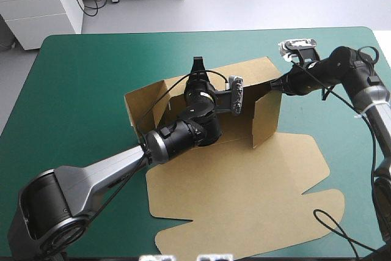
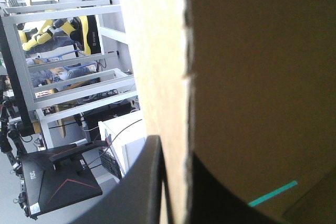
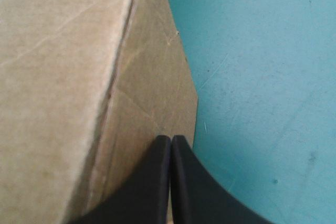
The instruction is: Fold the box
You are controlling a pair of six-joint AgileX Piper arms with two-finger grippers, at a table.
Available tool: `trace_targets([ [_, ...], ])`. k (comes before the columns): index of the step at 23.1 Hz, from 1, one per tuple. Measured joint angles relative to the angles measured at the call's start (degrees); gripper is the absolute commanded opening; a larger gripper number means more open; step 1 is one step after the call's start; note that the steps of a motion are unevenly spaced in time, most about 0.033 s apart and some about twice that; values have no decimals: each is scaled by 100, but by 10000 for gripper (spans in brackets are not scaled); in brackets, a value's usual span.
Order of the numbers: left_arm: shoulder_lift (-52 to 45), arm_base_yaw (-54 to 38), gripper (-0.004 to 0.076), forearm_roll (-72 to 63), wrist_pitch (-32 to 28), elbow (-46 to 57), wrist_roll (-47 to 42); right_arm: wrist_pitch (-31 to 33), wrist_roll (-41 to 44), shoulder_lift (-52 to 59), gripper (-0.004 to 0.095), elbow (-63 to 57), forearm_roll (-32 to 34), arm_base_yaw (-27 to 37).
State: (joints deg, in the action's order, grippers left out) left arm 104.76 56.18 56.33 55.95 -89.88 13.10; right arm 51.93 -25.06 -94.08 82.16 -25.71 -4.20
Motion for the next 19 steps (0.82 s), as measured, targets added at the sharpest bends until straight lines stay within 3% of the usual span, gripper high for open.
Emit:
trace_targets([
  [3,4,0,-8,12,5,0,-6,-807,-510,377,-14,-708,-402,11],
  [8,11,0,-8,62,12,-7,-12,-885,-952,850,6,-900,-437,18],
  [16,18,0,-8,69,6,-7,-28,-674,-1241,914,365,-900,72,18],
  [19,18,0,-8,80,6,-7,-76,-532,-1378,914,395,-900,337,18],
])
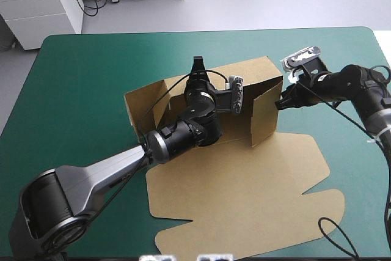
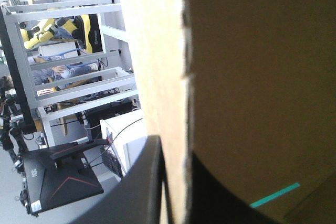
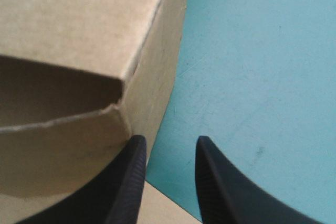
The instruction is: Fold the box
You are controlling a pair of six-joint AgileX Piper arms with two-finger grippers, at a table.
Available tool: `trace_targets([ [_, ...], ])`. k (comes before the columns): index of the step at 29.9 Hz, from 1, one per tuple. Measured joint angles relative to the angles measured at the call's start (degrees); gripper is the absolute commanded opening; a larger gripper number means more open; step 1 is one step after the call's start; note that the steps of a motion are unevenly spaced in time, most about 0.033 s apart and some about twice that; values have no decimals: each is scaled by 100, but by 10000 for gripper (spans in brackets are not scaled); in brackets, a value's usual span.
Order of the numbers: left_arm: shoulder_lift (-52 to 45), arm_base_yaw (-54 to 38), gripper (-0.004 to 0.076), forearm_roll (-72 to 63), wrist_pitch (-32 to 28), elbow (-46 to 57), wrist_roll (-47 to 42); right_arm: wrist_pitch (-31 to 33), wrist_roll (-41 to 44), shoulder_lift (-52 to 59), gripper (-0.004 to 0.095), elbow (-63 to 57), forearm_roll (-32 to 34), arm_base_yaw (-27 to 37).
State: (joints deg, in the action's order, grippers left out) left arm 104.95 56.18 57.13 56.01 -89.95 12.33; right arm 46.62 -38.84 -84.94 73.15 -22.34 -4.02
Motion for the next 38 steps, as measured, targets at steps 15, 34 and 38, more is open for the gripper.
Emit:
trace_targets([
  [15,36,0,-8,131,-5,6,-218,-44,-1871,-42,406,0,-885,0],
  [34,5,0,-8,212,-4,25,-357,-434,-1887,-1018,-8,0,-1817,41],
  [38,11,0,-8,283,0,25,-374,-522,-1746,-1024,-8,0,-1830,47],
])
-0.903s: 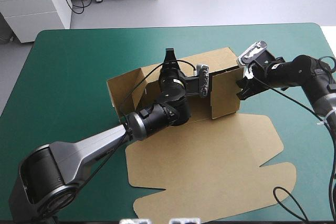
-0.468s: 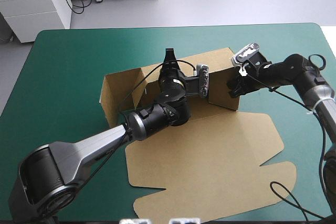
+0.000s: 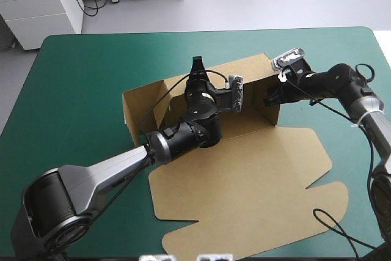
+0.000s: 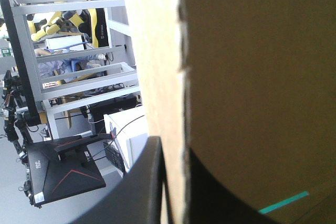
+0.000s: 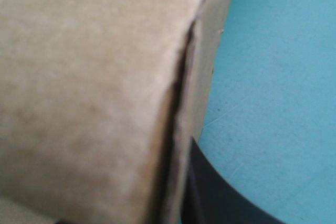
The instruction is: Fold the box
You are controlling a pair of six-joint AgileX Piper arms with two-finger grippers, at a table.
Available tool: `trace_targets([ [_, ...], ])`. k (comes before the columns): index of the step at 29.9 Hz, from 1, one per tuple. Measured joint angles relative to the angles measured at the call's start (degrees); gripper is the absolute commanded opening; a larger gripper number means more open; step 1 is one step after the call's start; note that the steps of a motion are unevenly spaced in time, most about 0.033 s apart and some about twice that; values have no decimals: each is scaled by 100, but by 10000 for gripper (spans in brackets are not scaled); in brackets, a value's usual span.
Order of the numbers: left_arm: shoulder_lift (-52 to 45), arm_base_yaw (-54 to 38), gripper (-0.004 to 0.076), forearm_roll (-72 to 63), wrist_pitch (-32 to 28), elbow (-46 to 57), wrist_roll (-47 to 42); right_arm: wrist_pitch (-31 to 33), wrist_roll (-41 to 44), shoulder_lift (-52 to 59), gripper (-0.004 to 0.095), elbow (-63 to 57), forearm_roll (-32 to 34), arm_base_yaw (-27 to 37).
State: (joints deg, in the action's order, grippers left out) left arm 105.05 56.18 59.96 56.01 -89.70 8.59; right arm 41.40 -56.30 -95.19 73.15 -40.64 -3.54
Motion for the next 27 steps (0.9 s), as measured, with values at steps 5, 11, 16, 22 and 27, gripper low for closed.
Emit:
trace_targets([
  [5,11,6,-3,109,6,18,-55,11,119,0,-8,0,0,0],
  [11,17,6,74,126,6,29,-87,64,185,-8,-8,17,24,0],
  [16,28,13,260,61,20,36,-137,83,226,-12,-8,27,50,0],
  [22,70,25,372,-93,20,88,-400,83,314,-19,-7,27,68,0],
  [27,75,61,372,-76,24,88,-952,63,518,-19,-8,34,221,-7],
])
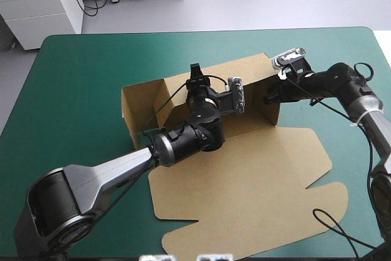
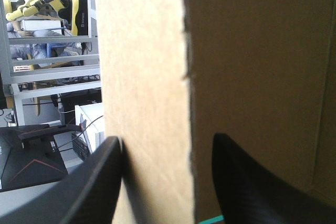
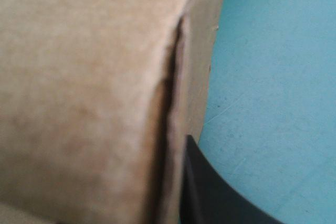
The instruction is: Fold the box
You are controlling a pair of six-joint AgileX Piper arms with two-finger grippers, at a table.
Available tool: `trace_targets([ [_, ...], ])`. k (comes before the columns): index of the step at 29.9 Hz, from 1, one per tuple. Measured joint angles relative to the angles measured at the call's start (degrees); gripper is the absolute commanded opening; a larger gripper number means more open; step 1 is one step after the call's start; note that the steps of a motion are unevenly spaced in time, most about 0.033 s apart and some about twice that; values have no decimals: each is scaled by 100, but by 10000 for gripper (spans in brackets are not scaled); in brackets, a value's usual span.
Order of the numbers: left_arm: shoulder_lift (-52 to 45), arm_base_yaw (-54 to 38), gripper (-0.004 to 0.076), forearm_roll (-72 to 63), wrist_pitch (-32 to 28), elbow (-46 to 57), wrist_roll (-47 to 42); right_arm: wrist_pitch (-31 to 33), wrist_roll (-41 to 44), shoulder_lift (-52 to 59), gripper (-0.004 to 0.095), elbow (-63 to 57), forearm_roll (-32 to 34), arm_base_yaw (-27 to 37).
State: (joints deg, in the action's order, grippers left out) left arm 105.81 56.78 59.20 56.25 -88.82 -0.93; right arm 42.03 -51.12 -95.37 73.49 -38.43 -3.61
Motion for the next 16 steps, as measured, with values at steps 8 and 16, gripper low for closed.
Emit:
trace_targets([
  [8,-34,140,368,-11,54,-168,-172,-129,365,6,-6,12,129,0],
  [16,-200,453,368,-230,-5,-834,-254,-177,537,6,-6,12,234,0],
])
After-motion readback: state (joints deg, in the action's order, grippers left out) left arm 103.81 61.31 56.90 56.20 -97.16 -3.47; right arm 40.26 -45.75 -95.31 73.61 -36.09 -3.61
